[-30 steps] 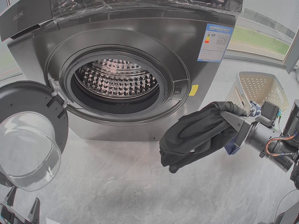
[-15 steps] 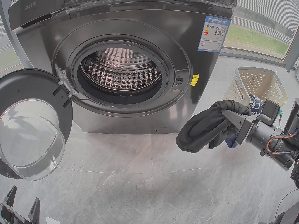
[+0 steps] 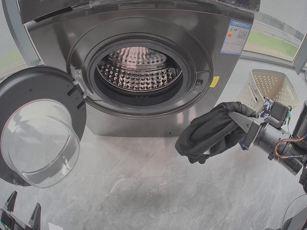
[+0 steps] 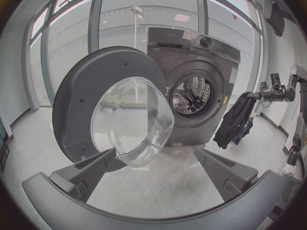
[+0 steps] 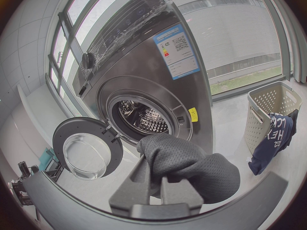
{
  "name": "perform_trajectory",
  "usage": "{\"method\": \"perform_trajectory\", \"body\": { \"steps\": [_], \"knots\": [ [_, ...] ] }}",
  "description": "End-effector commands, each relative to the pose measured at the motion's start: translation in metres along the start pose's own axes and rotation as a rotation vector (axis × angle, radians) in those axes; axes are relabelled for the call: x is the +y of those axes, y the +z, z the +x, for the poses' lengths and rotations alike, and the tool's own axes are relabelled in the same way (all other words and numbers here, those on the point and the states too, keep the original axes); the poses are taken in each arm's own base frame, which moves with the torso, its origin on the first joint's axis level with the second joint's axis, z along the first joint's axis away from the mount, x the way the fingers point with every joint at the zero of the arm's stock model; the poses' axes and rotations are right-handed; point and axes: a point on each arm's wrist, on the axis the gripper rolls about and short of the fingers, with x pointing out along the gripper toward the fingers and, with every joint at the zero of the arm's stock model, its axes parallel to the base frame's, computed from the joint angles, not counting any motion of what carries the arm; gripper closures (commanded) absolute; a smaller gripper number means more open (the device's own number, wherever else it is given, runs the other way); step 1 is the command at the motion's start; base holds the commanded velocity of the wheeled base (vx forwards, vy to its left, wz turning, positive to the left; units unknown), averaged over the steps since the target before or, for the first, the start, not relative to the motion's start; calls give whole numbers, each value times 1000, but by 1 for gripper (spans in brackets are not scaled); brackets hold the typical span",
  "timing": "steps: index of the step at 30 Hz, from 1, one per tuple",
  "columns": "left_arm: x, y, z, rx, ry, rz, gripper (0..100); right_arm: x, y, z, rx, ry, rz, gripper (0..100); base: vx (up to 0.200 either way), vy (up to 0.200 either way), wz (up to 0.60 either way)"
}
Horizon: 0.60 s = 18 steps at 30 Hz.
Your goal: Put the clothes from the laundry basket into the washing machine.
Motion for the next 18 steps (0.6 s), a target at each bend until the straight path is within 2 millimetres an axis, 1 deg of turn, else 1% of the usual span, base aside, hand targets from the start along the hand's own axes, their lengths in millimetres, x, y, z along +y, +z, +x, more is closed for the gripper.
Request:
{"method": "perform_trajectory", "body": {
  "steps": [1,11,17,18],
  "knots": [
    [0,-5,0,2,0,-1,0,-1,-2,-1,8,-2,-2,100,0,0,0],
    [0,-5,0,2,0,-2,0,-1,0,0,-2,-4,4,100,0,0,0],
    [0,-5,0,0,3,-7,0,-2,-1,1,5,-7,4,100,0,200,0],
    [0,-5,0,2,3,-7,0,-2,-1,1,5,-6,4,100,0,0,0]
  ]
}}
